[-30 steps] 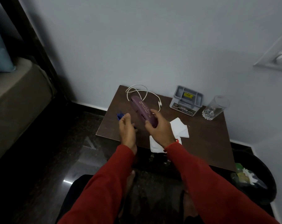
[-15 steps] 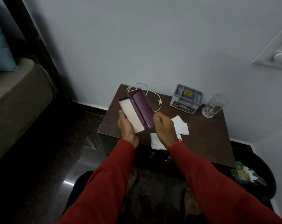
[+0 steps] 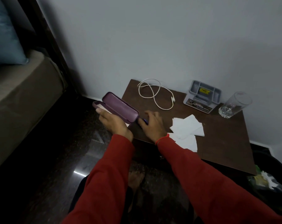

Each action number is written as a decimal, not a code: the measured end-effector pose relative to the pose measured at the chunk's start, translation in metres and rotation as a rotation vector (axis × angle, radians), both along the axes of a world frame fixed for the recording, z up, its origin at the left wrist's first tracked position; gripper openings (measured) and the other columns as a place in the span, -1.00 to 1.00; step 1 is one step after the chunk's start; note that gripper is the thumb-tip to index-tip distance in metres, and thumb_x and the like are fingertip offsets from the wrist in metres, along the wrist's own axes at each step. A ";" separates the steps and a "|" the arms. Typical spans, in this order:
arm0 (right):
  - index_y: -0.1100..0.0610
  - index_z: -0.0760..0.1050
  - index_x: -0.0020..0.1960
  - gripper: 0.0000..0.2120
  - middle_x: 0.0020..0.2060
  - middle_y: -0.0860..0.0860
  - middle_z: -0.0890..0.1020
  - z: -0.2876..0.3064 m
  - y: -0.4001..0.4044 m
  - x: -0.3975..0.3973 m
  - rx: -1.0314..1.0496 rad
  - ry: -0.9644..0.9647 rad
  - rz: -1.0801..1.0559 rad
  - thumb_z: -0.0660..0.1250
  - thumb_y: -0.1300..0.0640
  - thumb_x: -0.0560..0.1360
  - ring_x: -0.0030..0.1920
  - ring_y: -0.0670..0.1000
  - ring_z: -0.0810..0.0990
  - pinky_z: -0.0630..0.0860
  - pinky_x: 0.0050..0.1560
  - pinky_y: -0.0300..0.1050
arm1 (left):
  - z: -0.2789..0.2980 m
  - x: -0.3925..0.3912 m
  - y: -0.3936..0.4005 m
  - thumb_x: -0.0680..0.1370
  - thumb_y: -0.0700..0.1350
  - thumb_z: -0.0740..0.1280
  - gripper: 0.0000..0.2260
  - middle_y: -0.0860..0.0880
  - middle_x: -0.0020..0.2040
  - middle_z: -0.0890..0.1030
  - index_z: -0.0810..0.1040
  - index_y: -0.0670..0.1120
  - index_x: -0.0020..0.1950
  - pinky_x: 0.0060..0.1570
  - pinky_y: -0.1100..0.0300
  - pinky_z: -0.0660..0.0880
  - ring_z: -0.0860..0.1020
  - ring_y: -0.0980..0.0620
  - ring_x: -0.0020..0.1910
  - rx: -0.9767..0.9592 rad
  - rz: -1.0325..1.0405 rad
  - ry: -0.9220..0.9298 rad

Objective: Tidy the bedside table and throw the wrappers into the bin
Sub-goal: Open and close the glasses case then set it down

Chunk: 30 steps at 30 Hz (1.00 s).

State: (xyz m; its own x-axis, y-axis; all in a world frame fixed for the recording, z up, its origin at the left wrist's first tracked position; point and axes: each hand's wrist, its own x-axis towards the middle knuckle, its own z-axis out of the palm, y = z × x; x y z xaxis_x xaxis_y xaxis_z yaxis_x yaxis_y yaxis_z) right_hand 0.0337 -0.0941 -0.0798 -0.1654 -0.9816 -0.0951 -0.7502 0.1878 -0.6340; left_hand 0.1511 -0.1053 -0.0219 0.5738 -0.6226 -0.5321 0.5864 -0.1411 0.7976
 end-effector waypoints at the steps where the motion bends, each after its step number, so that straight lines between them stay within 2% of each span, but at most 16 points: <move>1: 0.13 0.42 0.36 -0.51 0.26 0.20 0.44 -0.006 -0.002 0.001 0.026 0.067 0.024 0.35 -0.06 0.51 0.26 0.23 0.40 0.31 0.30 0.04 | -0.001 0.001 -0.001 0.70 0.22 0.02 -0.49 -0.08 0.35 0.55 0.39 -0.04 0.52 0.27 0.05 0.52 0.56 -0.07 0.27 -0.009 0.001 -0.006; 3: 0.15 0.45 0.31 -0.55 0.22 0.21 0.47 -0.017 -0.005 -0.001 0.055 0.183 0.069 0.38 0.00 0.48 0.23 0.24 0.43 0.32 0.26 0.05 | -0.002 0.002 -0.002 0.71 0.22 0.01 -0.50 -0.07 0.36 0.55 0.38 -0.03 0.52 0.28 0.05 0.52 0.55 -0.06 0.28 -0.029 -0.002 -0.016; 5: 0.17 0.54 0.20 -0.68 0.15 0.19 0.53 -0.023 -0.007 -0.004 0.012 0.210 0.090 0.37 0.08 0.48 0.19 0.23 0.48 0.35 0.23 0.05 | -0.003 0.002 -0.004 0.71 0.20 0.00 -0.51 -0.03 0.32 0.55 0.38 -0.02 0.52 0.21 0.10 0.53 0.55 -0.03 0.24 -0.033 -0.008 -0.024; 8: 0.22 0.61 0.10 -0.79 0.04 0.21 0.62 -0.020 -0.007 -0.011 -0.094 0.072 0.007 0.35 0.21 0.48 0.07 0.24 0.58 0.45 0.16 0.05 | -0.001 0.002 -0.003 0.72 0.18 0.01 -0.54 0.06 0.14 0.56 0.40 -0.02 0.50 -0.16 0.32 0.51 0.57 0.09 0.04 -0.027 -0.032 -0.021; 9: 0.22 0.63 0.09 -0.80 0.02 0.20 0.65 -0.016 -0.006 -0.014 -0.121 0.005 -0.059 0.36 0.22 0.49 0.03 0.22 0.61 0.49 0.14 0.05 | 0.000 0.002 -0.003 0.72 0.18 0.01 -0.54 0.07 0.12 0.56 0.40 -0.01 0.49 -0.19 0.34 0.50 0.57 0.12 0.00 -0.032 -0.039 -0.015; 12: 0.14 0.66 0.04 -0.83 -0.10 0.11 0.71 0.001 -0.001 -0.027 -0.191 -0.259 -0.317 0.39 0.12 0.49 -0.06 0.15 0.67 0.59 0.07 0.11 | 0.001 0.001 -0.002 0.72 0.18 0.01 -0.54 0.04 0.16 0.57 0.39 -0.02 0.50 -0.02 0.24 0.56 0.58 0.12 0.02 -0.061 -0.046 -0.002; 14: 0.06 0.64 0.02 -0.88 -0.21 0.03 0.70 0.022 0.006 -0.036 -0.269 -0.499 -0.435 0.38 0.12 0.51 -0.16 0.08 0.68 0.64 -0.05 0.15 | -0.002 -0.002 -0.002 0.72 0.18 0.02 -0.55 0.07 0.15 0.57 0.37 -0.01 0.51 0.00 0.22 0.56 0.57 0.15 0.01 -0.073 -0.078 -0.006; 16: 0.04 0.58 0.06 -0.87 -0.23 -0.02 0.69 0.047 0.013 -0.042 -0.328 -0.677 -0.403 0.36 0.20 0.54 -0.22 -0.01 0.66 0.64 -0.20 -0.03 | -0.003 -0.008 -0.001 0.69 0.24 0.04 -0.52 0.07 0.17 0.60 0.39 0.02 0.50 0.19 0.05 0.57 0.60 0.09 0.09 -0.092 -0.159 0.036; 18: 0.10 0.54 0.10 -0.85 -0.23 0.06 0.70 0.071 0.020 -0.042 -0.323 -0.754 -0.264 0.35 0.25 0.55 -0.26 -0.03 0.64 0.57 -0.32 -0.16 | -0.008 -0.020 0.000 0.64 0.32 0.05 -0.46 -0.03 0.28 0.63 0.44 0.04 0.47 0.28 -0.12 0.54 0.63 -0.03 0.20 -0.139 -0.296 0.150; 20: 0.10 0.56 0.07 -0.87 -0.25 0.09 0.70 0.083 0.027 -0.037 -0.268 -0.699 -0.161 0.37 0.23 0.53 -0.30 -0.05 0.61 0.54 -0.29 -0.15 | -0.004 -0.036 0.006 0.68 0.29 -0.01 -0.47 -0.08 0.21 0.67 0.49 -0.01 0.40 0.13 -0.07 0.60 0.66 -0.05 0.12 -0.146 -0.418 0.262; 22: 0.05 0.59 0.01 -0.90 -0.27 0.02 0.72 0.087 0.034 -0.035 -0.243 -0.513 -0.130 0.40 0.16 0.50 -0.28 -0.09 0.64 0.56 -0.19 -0.11 | 0.000 -0.051 0.012 0.70 0.25 -0.05 -0.44 -0.10 0.05 0.70 0.52 -0.08 0.36 -0.01 0.02 0.60 0.67 -0.04 -0.01 -0.160 -0.514 0.396; 26: 0.00 0.58 -0.03 -0.93 -0.27 -0.09 0.70 0.089 0.049 -0.039 -0.270 -0.264 -0.144 0.39 0.11 0.49 -0.18 -0.09 0.67 0.60 -0.03 -0.05 | 0.002 -0.065 0.023 0.68 0.28 -0.01 -0.35 -0.20 0.12 0.65 0.45 -0.21 0.47 0.03 0.05 0.61 0.64 -0.10 0.06 -0.193 -0.627 0.503; 28: 0.02 0.57 -0.04 -0.95 -0.24 -0.06 0.70 0.086 0.053 -0.042 -0.319 -0.162 -0.142 0.36 0.12 0.50 -0.14 -0.03 0.66 0.58 0.01 -0.01 | 0.003 -0.067 0.025 0.68 0.29 -0.01 -0.34 -0.19 0.15 0.65 0.45 -0.20 0.47 -0.04 0.08 0.64 0.65 -0.09 0.08 -0.198 -0.681 0.526; 30: 0.05 0.59 -0.03 -0.93 -0.14 0.01 0.66 0.082 0.053 -0.048 -0.372 -0.053 -0.127 0.34 0.14 0.51 -0.08 0.02 0.64 0.55 0.00 -0.08 | 0.003 -0.069 0.027 0.68 0.29 -0.03 -0.34 -0.19 0.18 0.65 0.46 -0.19 0.48 -0.07 0.11 0.67 0.65 -0.09 0.09 -0.202 -0.726 0.526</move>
